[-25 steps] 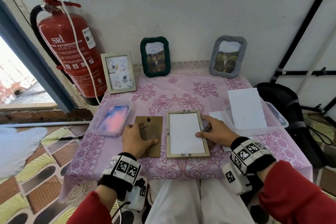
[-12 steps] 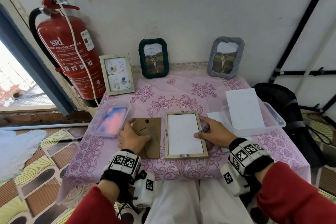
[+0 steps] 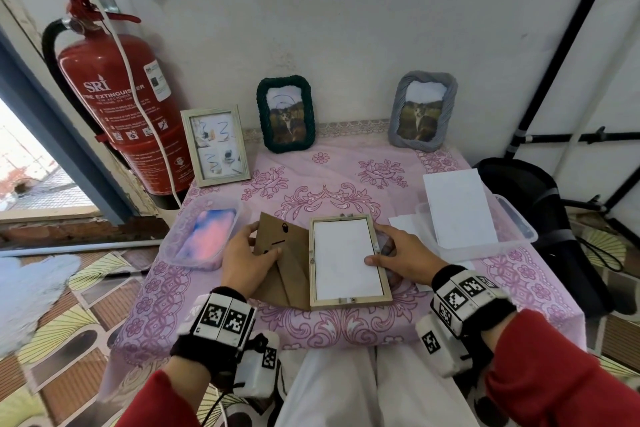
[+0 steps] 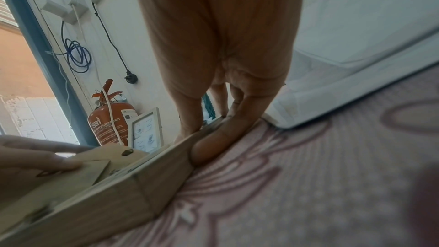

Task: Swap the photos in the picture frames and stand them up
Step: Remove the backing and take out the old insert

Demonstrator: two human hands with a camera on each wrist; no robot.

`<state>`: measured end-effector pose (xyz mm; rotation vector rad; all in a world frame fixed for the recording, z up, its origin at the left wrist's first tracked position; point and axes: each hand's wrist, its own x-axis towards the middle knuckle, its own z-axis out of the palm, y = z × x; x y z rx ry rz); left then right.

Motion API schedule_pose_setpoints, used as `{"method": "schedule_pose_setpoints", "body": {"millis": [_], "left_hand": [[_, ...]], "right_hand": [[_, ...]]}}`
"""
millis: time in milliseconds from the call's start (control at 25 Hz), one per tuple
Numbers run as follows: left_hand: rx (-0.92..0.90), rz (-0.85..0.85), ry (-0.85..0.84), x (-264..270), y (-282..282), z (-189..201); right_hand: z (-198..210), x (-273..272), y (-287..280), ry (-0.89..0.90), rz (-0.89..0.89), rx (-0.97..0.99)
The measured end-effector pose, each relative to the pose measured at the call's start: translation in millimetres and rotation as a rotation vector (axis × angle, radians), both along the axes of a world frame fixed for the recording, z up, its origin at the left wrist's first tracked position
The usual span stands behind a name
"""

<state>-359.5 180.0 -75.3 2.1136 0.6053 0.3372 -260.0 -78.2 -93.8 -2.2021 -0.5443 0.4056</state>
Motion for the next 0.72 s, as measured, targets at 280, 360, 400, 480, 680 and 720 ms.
{"method": "schedule_pose_setpoints", "body": {"millis": [280,360,400,480,680,720], "left_hand": [[0.067,-0.118,-0.045,-7.1,-0.2,34.3],[0.092,-0.085,-0.134,-9.5,-3.0,41.9],[0.057,-0.076,-0.173,-9.6,-4.1,44.3],[-0.071,-0.077,-0.222,-8.5,-6.6,45.7],[-0.439,-0.106,-0.202,-3.6,-20.6,29.5],[-0.480,-0.113,-0.187,-2.3,-24.7,24.2]], "right_hand": [[-0.3,-2.4,-0.6,0.010,0.000,0.004],[0.0,-3.4,-0.6,0.000,0.004,-0.001],[0.1,-3.8,-0.3,-0.009,0.011,-0.006],[-0.3,-5.1,1.2,-0.047,0.038,-0.035],[-0.4,-7.2,3.5,-0.071,0.046,-0.052],[-0.7,-7.2,3.4,-0.058,0.044,-0.051]]}}
